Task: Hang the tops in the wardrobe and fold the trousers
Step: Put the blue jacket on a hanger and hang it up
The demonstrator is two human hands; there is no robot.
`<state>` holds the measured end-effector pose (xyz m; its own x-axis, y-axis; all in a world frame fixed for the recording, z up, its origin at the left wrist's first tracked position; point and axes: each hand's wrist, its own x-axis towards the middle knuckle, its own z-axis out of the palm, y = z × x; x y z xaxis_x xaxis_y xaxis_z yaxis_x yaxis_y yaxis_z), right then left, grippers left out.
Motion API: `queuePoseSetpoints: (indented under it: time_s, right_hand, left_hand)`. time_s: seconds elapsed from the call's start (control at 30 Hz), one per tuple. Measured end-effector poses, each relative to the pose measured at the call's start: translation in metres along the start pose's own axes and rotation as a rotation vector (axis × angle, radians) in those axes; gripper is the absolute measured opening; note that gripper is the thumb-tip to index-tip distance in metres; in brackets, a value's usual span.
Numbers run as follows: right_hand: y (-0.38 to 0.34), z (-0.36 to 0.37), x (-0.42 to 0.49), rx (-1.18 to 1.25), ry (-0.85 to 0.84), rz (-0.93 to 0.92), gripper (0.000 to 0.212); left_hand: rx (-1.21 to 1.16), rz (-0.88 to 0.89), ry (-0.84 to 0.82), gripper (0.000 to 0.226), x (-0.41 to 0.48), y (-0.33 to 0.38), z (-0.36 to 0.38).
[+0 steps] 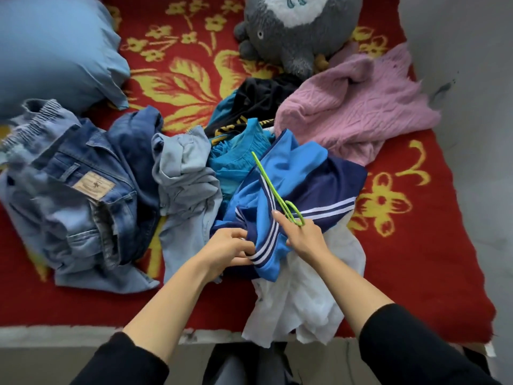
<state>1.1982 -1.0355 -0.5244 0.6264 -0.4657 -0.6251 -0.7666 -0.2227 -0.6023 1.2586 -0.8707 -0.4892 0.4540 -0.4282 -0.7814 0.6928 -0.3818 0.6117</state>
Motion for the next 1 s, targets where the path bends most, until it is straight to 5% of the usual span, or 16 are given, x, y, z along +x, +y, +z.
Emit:
queuePoseSetpoints:
  time_s: [0.23, 0.37, 0.47, 0.57, 0.67, 0.8, 0.9, 1.0]
  right_hand:
    - [-0.014, -0.008, -0.033, 0.164, -0.021, 0.173, 0.018]
    - [-0.047, -0.049, -0.053, 0.283, 0.144, -0.059, 0.03]
    - [-0.085, -0.086, -0.077, 0.413, 0.08, -0.243, 0.024]
    - [-0.114, -0.118, -0.104, 0.453, 0.03, -0.353, 0.013]
    - [-0.137, -0.147, -0.134, 0.399, 0.014, -0.43, 0.014]
    - [-0.16, -0.181, -0.17, 0.253, 0.021, -0.489, 0.012]
    - [-0.171, -0.201, -0.195, 0.234, 0.021, -0.528, 0.002]
    - [-0.177, -0.223, -0.218, 0.319, -0.085, -0.524, 0.013]
  left_hand:
    - [0.099, 0.021, -0.197, 0.028, -0.063, 0.02, 0.009]
    - [0.348, -0.031, -0.099, 0.017, -0.089, 0.035, 0.01]
    - [0.778, 0.212, 0.257, 0.018, -0.09, 0.054, 0.01]
    - [0.829, 0.559, 0.522, 0.027, -0.103, 0.08, 0.018]
    - [0.812, 0.844, 0.551, 0.05, -0.114, 0.109, 0.031]
    - [0.941, 0.948, 0.514, 0.064, -0.123, 0.142, 0.054]
    - [0.984, 0.957, 0.449, 0.043, -0.125, 0.159, 0.072]
    - [0.689, 1.08, 0.37, 0.013, -0.137, 0.179, 0.079]
